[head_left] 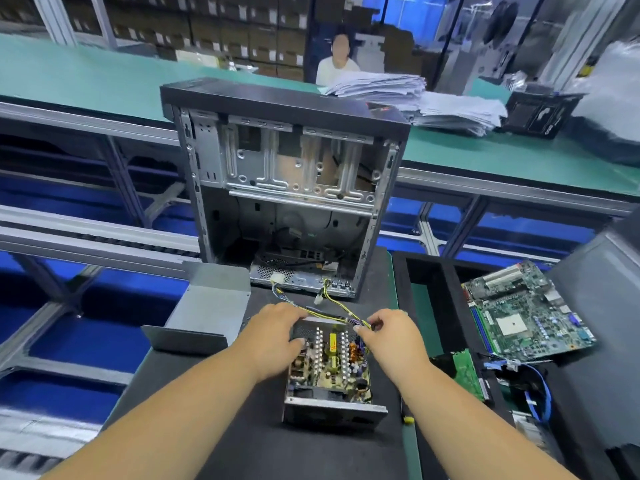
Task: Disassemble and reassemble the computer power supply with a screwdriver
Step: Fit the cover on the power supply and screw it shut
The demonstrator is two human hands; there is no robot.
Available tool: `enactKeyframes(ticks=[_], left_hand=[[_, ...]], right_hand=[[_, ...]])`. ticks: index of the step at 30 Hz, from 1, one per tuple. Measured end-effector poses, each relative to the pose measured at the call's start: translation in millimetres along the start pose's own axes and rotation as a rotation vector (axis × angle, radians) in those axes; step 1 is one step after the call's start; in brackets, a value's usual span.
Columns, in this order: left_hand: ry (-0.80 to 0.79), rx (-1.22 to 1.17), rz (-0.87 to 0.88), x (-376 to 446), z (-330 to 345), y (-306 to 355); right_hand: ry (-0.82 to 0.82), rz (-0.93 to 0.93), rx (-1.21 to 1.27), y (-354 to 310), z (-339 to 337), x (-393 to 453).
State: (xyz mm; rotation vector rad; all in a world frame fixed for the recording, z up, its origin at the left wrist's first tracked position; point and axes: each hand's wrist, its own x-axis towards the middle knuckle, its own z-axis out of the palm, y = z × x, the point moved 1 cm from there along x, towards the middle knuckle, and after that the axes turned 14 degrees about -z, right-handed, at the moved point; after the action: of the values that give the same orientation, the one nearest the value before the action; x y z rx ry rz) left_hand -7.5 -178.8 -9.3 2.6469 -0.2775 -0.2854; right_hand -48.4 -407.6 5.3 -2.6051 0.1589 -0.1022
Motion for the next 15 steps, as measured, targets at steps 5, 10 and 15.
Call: enactKeyframes(ticks=[5, 10, 15], left_hand=[[-0.035, -0.02, 0.039, 4.1, -12.2, -24.2], [-0.086, -0.054, 0.053, 6.3, -21.0, -42.0], [-0.212, -0.225, -0.035, 11.6, -25.2, -55.5]], right_hand=[[0.013, 0.004, -0.046, -23.8, 10.9, 11.6], [0.01, -0.029, -0.106, -39.5, 23.1, 17.3], [0.033, -0.093, -0.071, -46.4, 32.9, 18.0]])
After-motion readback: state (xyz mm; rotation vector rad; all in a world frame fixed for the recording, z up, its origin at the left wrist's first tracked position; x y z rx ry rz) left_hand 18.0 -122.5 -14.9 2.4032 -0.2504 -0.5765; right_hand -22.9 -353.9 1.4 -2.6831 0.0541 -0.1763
